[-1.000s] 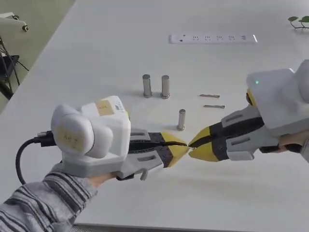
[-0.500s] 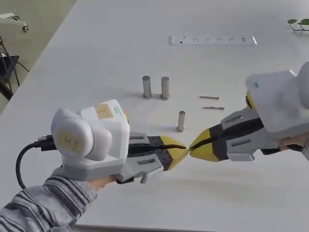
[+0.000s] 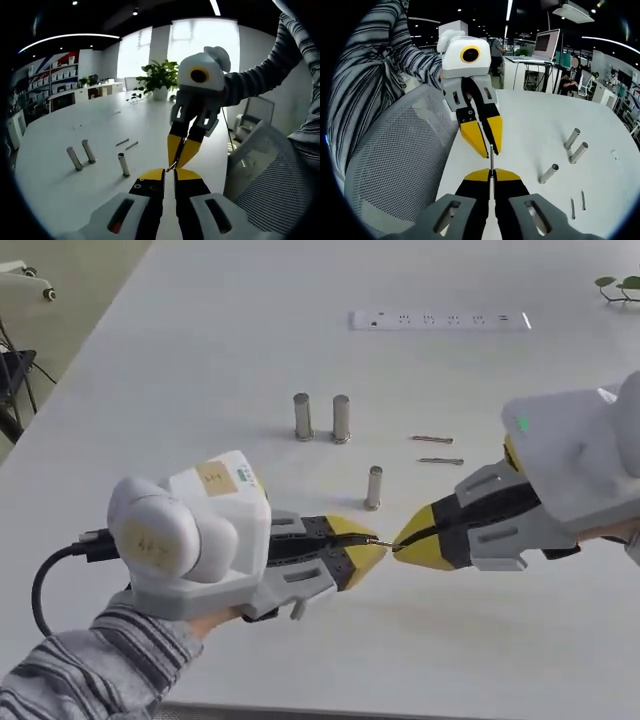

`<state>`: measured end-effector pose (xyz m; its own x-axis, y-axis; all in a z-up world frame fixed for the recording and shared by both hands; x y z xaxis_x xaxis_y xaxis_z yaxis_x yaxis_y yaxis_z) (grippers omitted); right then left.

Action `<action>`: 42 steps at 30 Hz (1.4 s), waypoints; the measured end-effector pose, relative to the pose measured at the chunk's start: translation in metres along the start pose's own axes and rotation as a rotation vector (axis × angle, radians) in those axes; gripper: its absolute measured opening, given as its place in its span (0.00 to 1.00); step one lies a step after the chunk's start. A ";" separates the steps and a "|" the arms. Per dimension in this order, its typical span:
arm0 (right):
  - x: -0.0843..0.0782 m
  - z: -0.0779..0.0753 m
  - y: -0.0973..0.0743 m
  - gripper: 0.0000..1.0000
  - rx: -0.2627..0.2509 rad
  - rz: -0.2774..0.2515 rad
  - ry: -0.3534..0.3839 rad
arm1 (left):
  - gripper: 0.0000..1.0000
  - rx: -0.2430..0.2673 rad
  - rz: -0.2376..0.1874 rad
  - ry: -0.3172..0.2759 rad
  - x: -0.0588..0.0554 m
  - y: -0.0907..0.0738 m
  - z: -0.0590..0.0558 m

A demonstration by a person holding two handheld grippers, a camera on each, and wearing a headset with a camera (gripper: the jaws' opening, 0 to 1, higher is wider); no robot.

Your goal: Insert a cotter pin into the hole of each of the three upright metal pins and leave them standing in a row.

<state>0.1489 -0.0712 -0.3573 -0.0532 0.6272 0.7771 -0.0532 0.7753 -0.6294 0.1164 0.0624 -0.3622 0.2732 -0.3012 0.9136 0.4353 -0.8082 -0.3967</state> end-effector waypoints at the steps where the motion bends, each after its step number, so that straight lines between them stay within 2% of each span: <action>1: 0.000 -0.001 0.000 0.00 -0.005 0.003 -0.001 | 0.06 0.012 -0.001 -0.001 0.000 0.000 0.001; 5: -0.004 -0.010 -0.002 0.00 -0.048 0.025 0.001 | 0.13 0.053 -0.004 -0.002 -0.003 0.001 0.006; 6: -0.007 -0.014 -0.002 0.00 -0.070 0.056 -0.002 | 0.14 0.067 -0.005 -0.005 -0.004 0.001 0.007; 8: -0.010 -0.019 -0.003 0.00 -0.097 0.087 -0.014 | 0.17 0.088 -0.010 -0.014 -0.005 0.002 0.010; 10: -0.014 -0.025 -0.004 0.00 -0.102 0.084 -0.013 | 0.21 0.107 -0.015 -0.019 -0.006 0.004 0.012; 17: -0.021 -0.043 -0.003 0.00 -0.146 0.142 0.003 | 0.25 0.215 -0.015 -0.017 -0.010 0.015 0.024; 21: -0.024 -0.053 -0.004 0.00 -0.167 0.168 0.004 | 0.27 0.256 -0.010 -0.024 -0.011 0.023 0.030; 24: -0.025 -0.060 -0.004 0.00 -0.173 0.185 -0.003 | 0.29 0.286 0.016 0.017 -0.012 0.029 0.032; 32: -0.034 -0.073 -0.001 0.00 -0.187 0.233 0.003 | 0.28 0.357 0.039 -0.048 -0.020 0.043 0.044; 36: -0.036 -0.076 0.002 0.00 -0.181 0.234 0.004 | 0.27 0.379 0.028 -0.083 -0.020 0.049 0.051; 42: -0.034 -0.081 0.005 0.00 -0.174 0.229 -0.013 | 0.23 0.400 0.056 -0.063 -0.021 0.062 0.058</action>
<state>0.2309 -0.0833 -0.3863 -0.0570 0.7874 0.6137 0.1334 0.6152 -0.7770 0.1876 0.0481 -0.4117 0.3524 -0.2976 0.8873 0.7142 -0.5272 -0.4605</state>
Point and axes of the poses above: the centre of the closed fingertips' face, and the gripper's own axes: y roughly forward along the fingers, z roughly to its left, x roughly out of its top, the point moved 8 cm from there along -y, roughly backward along the fingers
